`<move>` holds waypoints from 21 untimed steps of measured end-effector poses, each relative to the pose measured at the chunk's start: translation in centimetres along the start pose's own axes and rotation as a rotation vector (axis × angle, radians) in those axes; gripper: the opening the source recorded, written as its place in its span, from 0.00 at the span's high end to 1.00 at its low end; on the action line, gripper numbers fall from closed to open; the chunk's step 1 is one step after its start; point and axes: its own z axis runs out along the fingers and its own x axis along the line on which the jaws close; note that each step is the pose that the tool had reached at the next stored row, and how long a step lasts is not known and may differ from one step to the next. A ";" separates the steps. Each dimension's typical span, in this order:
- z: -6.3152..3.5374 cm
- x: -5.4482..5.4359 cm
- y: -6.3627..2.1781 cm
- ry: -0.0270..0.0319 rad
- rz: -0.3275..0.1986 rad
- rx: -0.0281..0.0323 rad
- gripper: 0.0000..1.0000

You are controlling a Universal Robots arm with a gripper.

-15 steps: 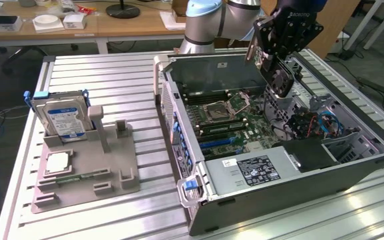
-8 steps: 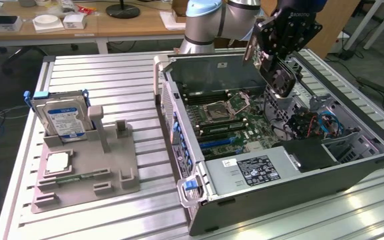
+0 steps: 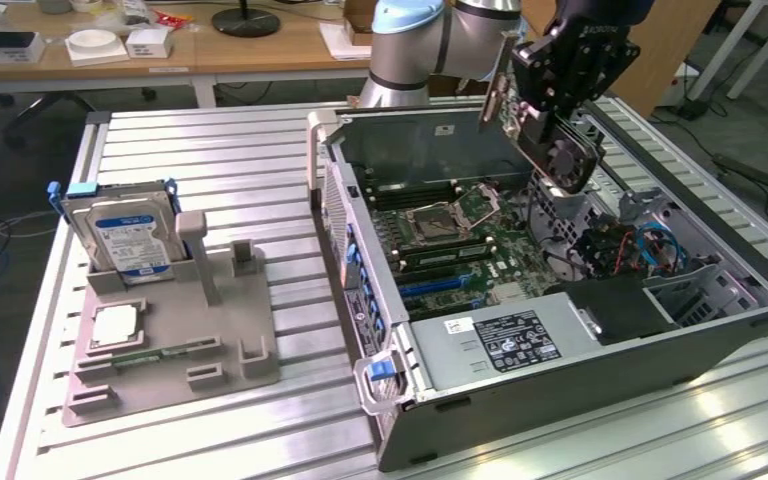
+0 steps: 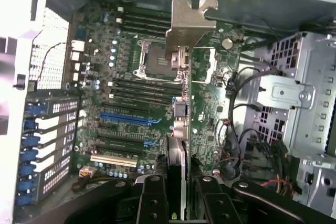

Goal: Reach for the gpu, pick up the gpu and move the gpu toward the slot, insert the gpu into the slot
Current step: 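Insert the gpu into the slot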

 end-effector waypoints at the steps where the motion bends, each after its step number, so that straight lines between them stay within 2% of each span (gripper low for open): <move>1: 0.00 0.0 0.00 0.0003 -0.013 -0.0001 0.74; 21: 0.00 0.0 0.00 0.0060 -0.317 -0.0037 0.74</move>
